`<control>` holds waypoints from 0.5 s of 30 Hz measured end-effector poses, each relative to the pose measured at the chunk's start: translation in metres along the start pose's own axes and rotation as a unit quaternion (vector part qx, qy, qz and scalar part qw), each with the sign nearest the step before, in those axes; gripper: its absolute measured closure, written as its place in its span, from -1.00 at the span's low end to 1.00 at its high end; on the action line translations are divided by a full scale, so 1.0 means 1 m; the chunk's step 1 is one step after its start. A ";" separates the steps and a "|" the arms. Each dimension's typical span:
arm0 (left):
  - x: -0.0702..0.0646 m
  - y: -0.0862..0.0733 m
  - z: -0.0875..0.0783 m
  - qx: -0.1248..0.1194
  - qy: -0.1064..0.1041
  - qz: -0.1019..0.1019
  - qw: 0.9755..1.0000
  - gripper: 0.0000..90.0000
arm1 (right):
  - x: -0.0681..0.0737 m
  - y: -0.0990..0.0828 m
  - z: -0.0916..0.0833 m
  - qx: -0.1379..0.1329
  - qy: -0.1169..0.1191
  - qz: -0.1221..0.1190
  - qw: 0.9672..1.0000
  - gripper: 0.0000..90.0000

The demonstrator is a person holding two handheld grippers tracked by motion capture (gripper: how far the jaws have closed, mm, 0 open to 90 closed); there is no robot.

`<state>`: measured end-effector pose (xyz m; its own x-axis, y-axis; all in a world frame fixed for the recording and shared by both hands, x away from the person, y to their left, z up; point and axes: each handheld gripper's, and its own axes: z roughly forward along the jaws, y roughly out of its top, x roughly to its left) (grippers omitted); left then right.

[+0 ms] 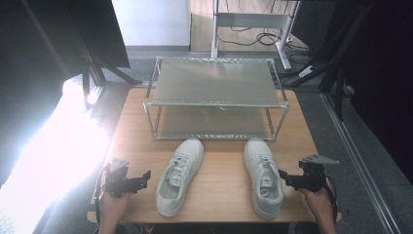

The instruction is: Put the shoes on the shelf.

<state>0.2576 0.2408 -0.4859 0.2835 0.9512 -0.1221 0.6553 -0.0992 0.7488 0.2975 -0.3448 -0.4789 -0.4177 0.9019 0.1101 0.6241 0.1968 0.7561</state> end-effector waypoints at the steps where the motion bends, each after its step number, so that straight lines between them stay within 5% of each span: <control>1: 0.000 0.001 -0.001 0.001 0.000 0.000 1.000 -1.00 | 0.000 -0.001 -0.002 0.003 0.002 0.001 1.000 -0.91; 11: -0.003 -0.002 -0.021 0.007 -0.018 -0.023 1.000 -0.95 | 0.006 -0.008 -0.029 -0.007 0.013 0.009 1.000 -1.00; 15: -0.006 -0.004 -0.031 0.009 -0.023 -0.017 1.000 -0.95 | 0.009 -0.013 -0.038 -0.008 0.018 0.006 1.000 -1.00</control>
<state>0.2312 0.2447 -0.4677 0.2915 0.9400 -0.1774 0.6778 -0.0721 0.7317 0.2605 -0.3535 -0.4629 -0.4338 0.8897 0.1424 0.6185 0.1791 0.7651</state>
